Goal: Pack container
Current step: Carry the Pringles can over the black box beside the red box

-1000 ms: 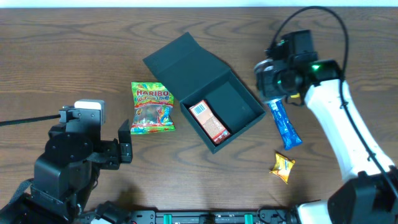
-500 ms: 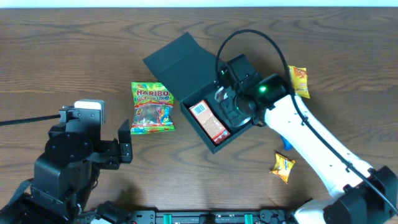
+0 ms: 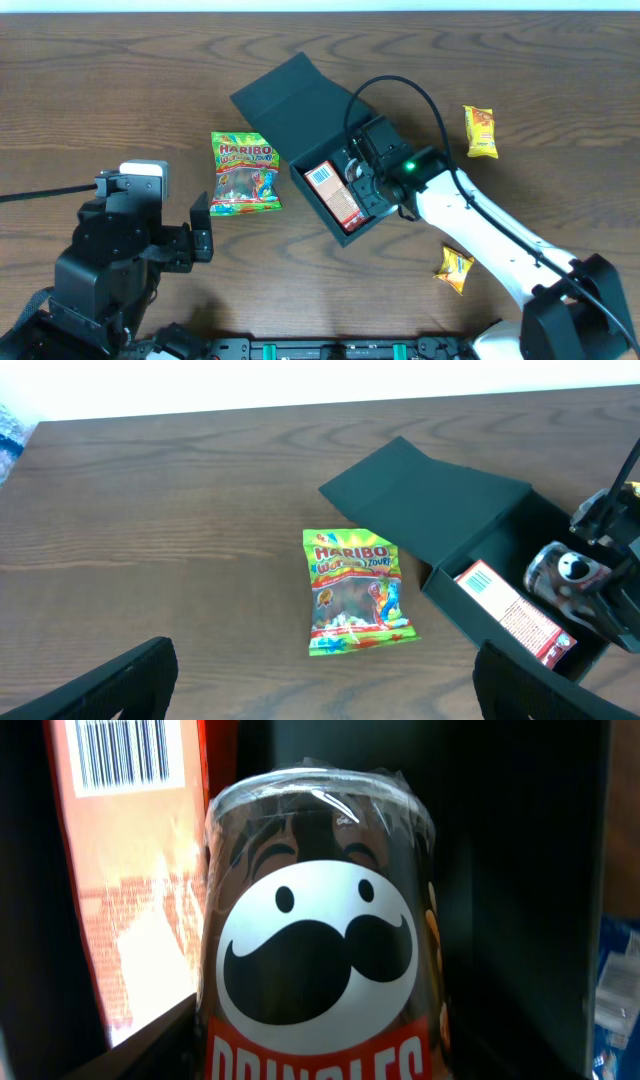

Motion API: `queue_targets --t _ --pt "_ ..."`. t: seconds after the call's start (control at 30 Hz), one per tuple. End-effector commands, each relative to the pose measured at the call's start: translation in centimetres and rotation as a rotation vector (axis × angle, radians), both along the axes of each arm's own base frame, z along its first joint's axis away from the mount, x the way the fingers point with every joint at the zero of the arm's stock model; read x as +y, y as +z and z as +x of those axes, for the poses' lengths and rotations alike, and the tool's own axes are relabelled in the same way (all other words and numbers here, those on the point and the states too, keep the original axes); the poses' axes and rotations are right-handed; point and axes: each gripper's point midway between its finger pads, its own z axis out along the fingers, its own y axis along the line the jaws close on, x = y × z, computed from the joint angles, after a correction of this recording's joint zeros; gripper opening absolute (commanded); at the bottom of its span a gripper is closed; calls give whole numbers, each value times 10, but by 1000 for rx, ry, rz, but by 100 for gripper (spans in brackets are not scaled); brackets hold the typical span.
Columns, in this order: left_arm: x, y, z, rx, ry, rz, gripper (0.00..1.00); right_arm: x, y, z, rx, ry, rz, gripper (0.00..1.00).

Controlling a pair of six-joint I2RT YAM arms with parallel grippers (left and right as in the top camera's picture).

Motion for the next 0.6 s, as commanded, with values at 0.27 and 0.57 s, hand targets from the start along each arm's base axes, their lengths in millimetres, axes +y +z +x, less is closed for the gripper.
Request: queue_targets --t 0.27,0.57 --pt "5 5 0 -17 11 18 95 27 -30 6 35 52 81 67" --pt "5 5 0 -17 11 18 96 41 -31 22 -21 60 128 67"
